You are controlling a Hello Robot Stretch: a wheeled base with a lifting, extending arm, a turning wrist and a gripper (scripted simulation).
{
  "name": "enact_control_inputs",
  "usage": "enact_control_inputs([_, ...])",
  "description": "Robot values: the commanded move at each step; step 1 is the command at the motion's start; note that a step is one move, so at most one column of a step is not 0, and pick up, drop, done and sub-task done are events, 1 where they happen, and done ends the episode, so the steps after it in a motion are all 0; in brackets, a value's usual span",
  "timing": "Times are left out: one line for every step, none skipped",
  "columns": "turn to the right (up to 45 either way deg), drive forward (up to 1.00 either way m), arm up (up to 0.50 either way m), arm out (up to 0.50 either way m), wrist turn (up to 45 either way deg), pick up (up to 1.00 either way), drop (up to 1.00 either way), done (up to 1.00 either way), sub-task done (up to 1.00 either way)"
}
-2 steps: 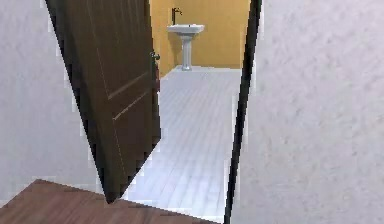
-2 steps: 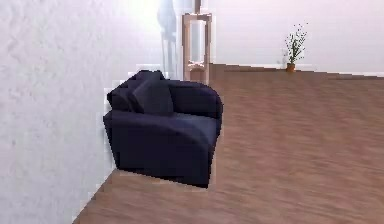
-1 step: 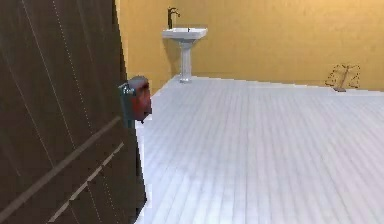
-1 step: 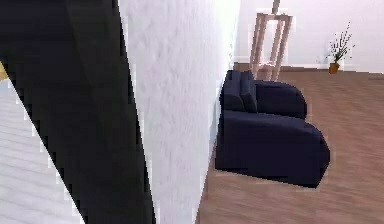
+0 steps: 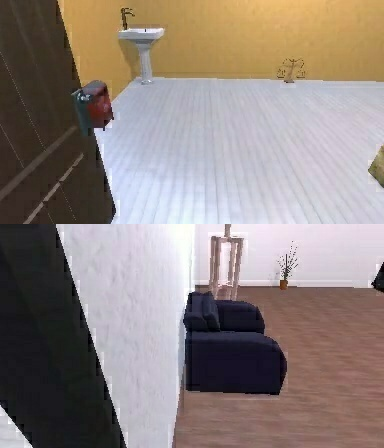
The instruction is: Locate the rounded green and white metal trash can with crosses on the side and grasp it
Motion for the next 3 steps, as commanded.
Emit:
enact_control_inputs([0.0,0.30,0.00,0.00,0.0,0.00,0.00,0.00,0.00])
enact_control_inputs([36.0,0.00,0.00,0.00,0.0,0.00,0.00,0.00,0.00])
enact_control_inputs([0.0,1.00,0.00,0.00,0.0,0.00,0.00,0.00,0.00])
